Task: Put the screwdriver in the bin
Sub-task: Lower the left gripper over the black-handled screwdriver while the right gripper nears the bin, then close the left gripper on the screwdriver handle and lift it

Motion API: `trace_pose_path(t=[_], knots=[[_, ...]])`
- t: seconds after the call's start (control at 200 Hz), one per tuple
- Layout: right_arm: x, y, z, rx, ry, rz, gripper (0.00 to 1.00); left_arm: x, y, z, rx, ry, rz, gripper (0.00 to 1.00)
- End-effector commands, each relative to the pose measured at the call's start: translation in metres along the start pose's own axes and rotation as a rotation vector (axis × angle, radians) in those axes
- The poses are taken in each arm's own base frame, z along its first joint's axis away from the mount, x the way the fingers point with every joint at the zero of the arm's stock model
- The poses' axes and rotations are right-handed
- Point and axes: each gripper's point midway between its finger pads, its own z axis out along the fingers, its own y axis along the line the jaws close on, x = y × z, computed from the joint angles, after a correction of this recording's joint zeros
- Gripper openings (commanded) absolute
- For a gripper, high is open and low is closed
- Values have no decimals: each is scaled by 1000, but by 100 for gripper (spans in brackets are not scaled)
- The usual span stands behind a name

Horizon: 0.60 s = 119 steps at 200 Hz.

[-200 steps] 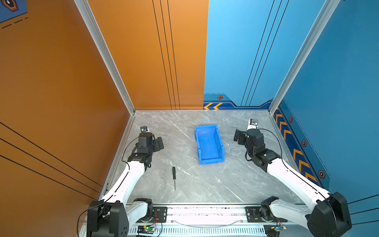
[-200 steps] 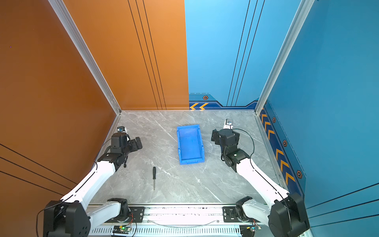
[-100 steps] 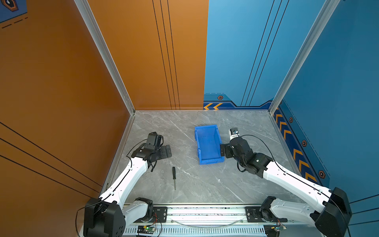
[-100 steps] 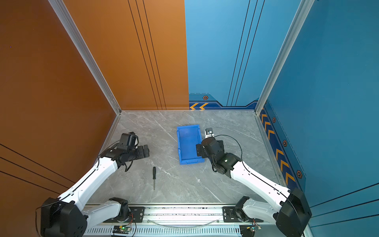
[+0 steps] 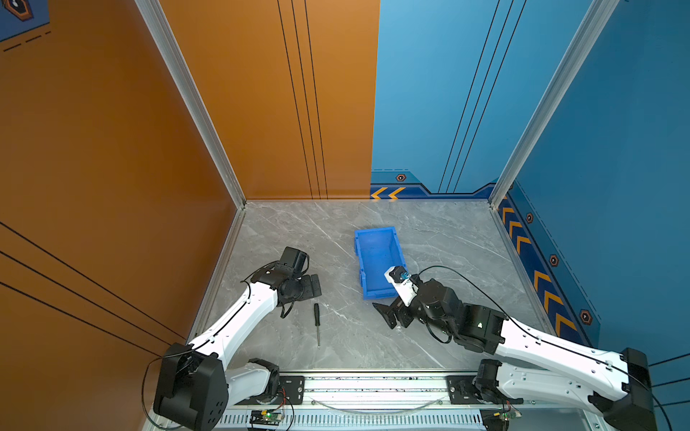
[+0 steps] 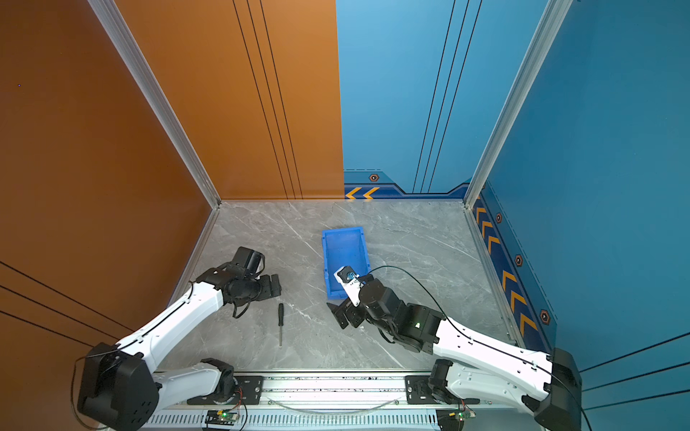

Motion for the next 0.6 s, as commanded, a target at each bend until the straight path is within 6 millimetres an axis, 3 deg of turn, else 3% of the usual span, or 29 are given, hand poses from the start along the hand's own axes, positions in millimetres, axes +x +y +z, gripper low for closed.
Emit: trace_pose_path(t=[0.0, 0.22, 0.591], knots=[[4, 23, -6, -113, 32, -65, 100, 21, 1, 8, -21, 73, -21, 98], [19, 34, -8, -165, 84, -112, 100, 36, -6, 23, -66, 132, 2, 100], [39, 44, 12, -211, 177, -211, 100, 50, -17, 47, -112, 219, 42, 92]])
